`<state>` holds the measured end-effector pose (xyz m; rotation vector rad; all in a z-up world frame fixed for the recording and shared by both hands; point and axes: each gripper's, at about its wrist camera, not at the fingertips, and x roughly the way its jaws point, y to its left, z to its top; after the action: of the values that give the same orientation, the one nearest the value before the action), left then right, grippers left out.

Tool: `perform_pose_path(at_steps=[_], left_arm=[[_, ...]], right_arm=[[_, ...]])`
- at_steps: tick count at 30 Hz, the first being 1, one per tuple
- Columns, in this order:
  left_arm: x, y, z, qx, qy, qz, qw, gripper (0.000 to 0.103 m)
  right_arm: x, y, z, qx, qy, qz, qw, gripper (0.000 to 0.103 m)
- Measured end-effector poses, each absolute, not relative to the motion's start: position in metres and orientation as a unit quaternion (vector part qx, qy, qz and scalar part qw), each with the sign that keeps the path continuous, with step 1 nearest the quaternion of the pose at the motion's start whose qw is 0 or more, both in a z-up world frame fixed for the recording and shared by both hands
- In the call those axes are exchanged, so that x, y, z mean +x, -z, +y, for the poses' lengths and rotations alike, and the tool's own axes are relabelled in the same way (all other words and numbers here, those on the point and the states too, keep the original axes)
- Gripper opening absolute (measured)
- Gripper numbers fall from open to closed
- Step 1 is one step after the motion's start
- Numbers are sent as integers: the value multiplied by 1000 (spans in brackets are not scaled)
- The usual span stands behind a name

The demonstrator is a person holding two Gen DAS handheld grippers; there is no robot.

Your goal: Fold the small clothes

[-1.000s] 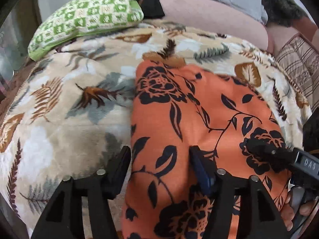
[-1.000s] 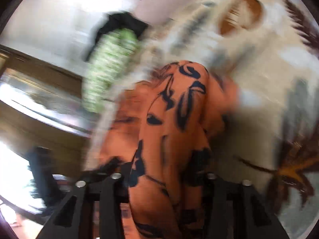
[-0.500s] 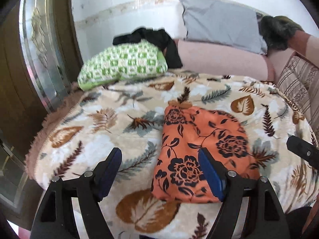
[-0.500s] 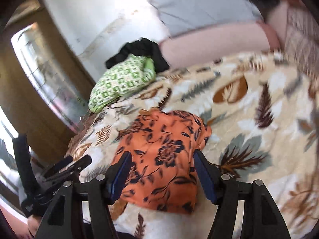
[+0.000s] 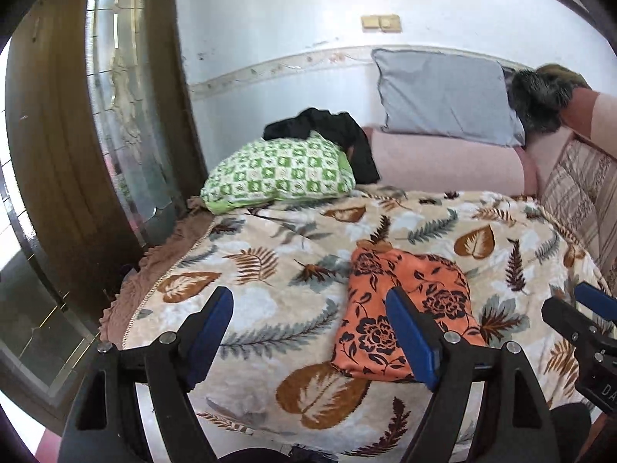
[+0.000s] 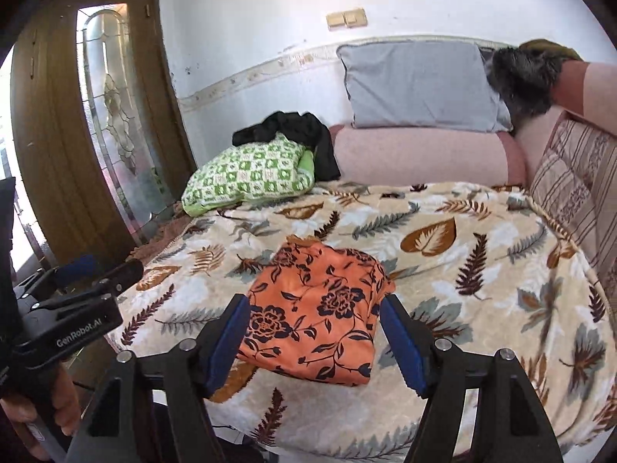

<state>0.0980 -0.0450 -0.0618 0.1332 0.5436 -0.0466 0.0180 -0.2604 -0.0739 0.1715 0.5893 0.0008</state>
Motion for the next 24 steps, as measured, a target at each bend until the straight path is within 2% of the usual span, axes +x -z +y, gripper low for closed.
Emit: perform_pose_path(at_steps=[8, 24], left_arm=[[90, 52, -34, 54, 29, 262, 963, 87], [104, 61, -30, 54, 46, 273, 959, 87]], right_arm=[[13, 69, -248, 82, -13, 288, 954, 74], [38, 95, -224, 76, -44, 326, 941, 74]])
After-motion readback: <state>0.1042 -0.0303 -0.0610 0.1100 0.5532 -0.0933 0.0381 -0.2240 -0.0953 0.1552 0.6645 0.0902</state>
